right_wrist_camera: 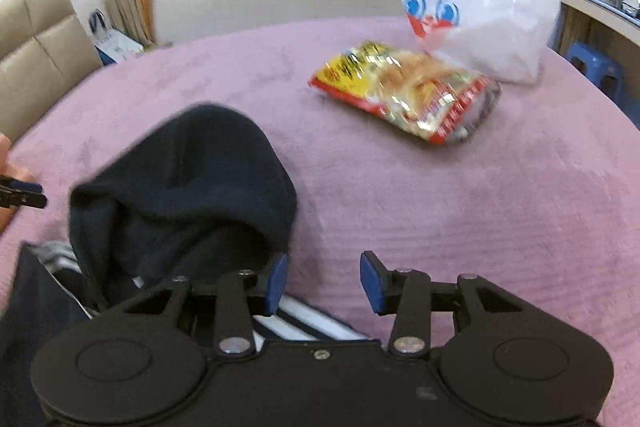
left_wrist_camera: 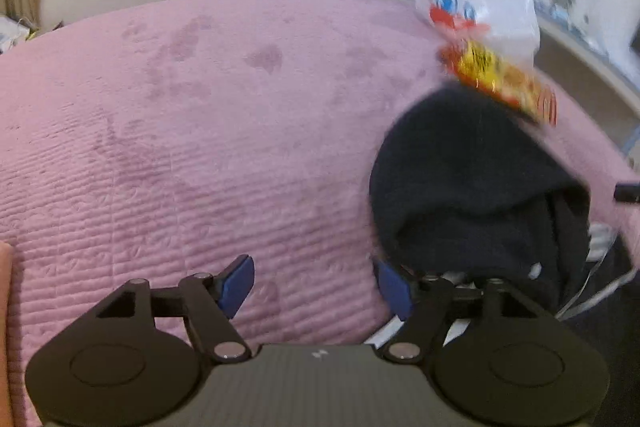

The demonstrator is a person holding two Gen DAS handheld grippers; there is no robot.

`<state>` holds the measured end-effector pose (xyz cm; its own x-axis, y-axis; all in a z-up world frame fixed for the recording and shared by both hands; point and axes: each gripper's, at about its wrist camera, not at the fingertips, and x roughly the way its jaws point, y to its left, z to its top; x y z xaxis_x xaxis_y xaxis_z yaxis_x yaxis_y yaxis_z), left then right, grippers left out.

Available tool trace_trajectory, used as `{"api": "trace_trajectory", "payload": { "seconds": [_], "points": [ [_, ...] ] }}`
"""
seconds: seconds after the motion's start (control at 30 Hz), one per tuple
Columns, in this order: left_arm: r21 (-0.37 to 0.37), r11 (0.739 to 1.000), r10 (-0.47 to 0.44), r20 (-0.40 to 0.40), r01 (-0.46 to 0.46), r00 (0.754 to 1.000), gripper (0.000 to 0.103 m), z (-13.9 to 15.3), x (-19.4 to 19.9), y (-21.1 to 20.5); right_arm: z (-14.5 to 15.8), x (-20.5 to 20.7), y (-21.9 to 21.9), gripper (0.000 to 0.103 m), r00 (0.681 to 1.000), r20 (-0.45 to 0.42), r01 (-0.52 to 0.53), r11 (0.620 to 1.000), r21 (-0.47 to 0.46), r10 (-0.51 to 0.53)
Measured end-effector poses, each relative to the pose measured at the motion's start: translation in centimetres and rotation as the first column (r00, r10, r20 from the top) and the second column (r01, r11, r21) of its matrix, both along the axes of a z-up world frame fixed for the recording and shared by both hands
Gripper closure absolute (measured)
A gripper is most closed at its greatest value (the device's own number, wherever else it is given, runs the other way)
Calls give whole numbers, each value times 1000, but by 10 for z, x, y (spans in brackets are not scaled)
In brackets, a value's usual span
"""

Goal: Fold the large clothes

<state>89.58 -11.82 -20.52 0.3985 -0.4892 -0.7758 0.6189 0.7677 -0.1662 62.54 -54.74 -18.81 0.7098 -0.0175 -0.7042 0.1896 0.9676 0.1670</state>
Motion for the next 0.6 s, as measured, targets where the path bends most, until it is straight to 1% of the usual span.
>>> {"api": "trace_trajectory", "payload": {
  "seconds": [0.07,0.1,0.13,0.17,0.2,0.27,0.33,0.43,0.5,0.53,0.6],
  "points": [
    [-57,998,-18,-1,18,1000,32,10,6,-19,2,21,-1,36,1000,20,1,999,35,-2],
    [-72,997,-27,15,28,1000,31,14,9,-33,2,31,0,27,1000,31,4,999,47,-5],
    [-80,996,-33,29,35,999,29,16,13,-46,1,42,1,27,999,38,1,998,58,-3],
    [-78,996,-47,36,50,998,24,15,19,-65,-1,57,2,26,999,32,-3,997,73,1],
    [-63,996,-62,29,64,998,22,11,24,-82,-6,70,1,26,1000,20,8,996,88,-10],
    [-5,996,-85,9,85,996,23,1,35,-118,-17,94,0,26,1000,-7,18,992,129,-17],
    [31,995,-100,12,100,995,23,-8,45,-145,-29,114,-1,26,999,-31,25,987,158,-20],
    [41,993,-112,-17,113,994,23,-23,58,-169,-44,129,-3,25,999,-46,25,978,205,-15],
    [53,993,-102,-42,104,994,23,-35,65,-180,-54,139,-4,25,997,-75,25,973,229,-8],
    [47,994,-95,-64,98,993,25,-40,68,-183,-59,144,-6,25,996,-89,32,971,239,-11],
    [29,996,-83,-99,87,992,34,-49,70,-186,-66,150,-7,25,993,-114,42,965,260,-12]
  ]
}}
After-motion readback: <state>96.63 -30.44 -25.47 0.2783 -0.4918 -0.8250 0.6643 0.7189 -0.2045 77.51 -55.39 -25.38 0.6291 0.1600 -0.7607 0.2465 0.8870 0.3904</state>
